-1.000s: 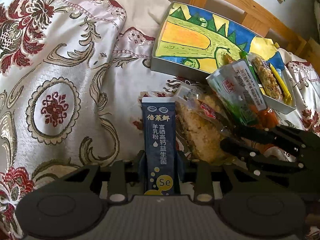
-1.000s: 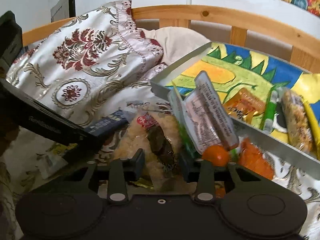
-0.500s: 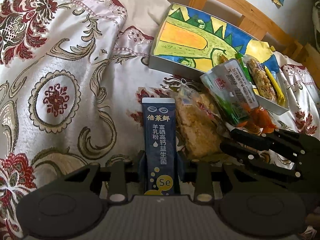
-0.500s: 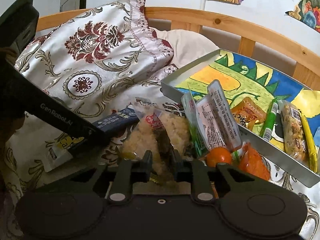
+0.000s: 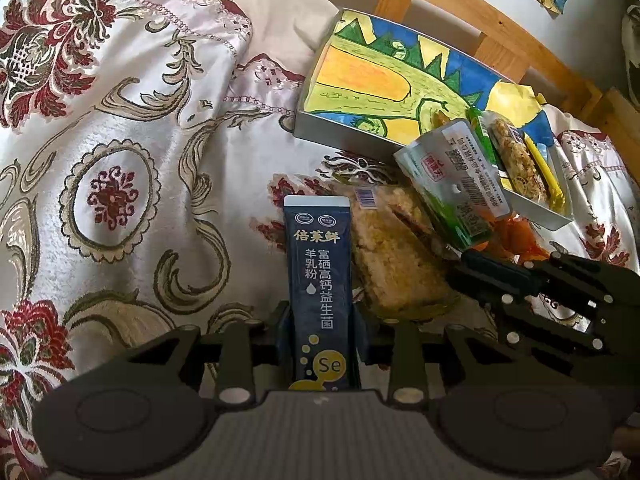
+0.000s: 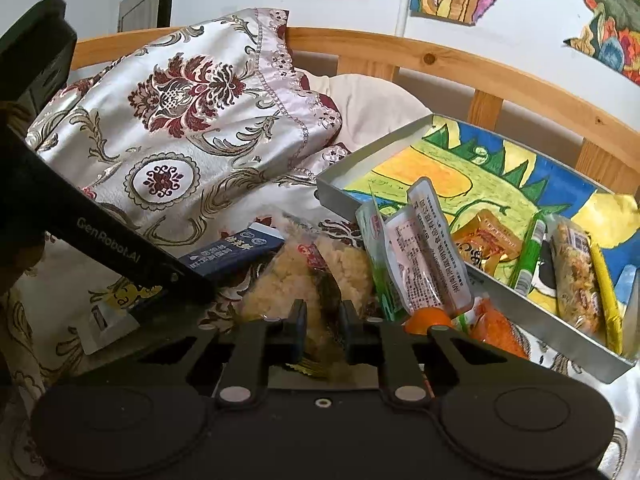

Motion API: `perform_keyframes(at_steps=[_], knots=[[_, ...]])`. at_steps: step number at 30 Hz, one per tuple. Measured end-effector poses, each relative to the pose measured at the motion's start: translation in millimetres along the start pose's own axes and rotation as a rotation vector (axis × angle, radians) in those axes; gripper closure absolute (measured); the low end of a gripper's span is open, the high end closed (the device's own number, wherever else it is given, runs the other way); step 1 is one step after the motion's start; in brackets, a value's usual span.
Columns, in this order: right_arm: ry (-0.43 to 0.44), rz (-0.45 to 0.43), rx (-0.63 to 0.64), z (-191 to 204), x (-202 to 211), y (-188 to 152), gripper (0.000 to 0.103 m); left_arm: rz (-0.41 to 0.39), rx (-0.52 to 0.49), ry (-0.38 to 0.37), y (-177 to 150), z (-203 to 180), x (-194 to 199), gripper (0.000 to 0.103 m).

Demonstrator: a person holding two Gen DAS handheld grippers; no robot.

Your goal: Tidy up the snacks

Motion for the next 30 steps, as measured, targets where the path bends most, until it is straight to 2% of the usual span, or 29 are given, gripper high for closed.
perform_keyframes(at_steps=[9,17,24,30], knots=[[-0.029,-0.024,-0.015,-4.4,9.2,3.5,0.102,-0.003,0.003,-0.006,-2.1,-2.0,4.1,0.068],[0.032,0.005,-0.143,-17.0,19.4,7.4,0.102,-0.014,0.009,-0.017,-3.1,-4.0,9.0,0.068],[0.018,-0.05,-0.145,-17.1,28.6,11.2,0.103,-0.052,0.025,-0.024,-0.9,-5.9,15.4,0.068],[-0.01,-0.125,-0.186,-27.9,38.1,18.5,0.103,-0.107,0.016,-0.028,14.4,-12.6,22.7,0.068]])
Point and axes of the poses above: each gripper's, at about its wrist camera, not at the fingertips, and x roughly against the way its jaws point, z to its left, y to its top, the point moved 3 cm from there along -x, roughly the way its jaws point, and after that the axes turned 12 degrees about -y, right-handed, at the moved point
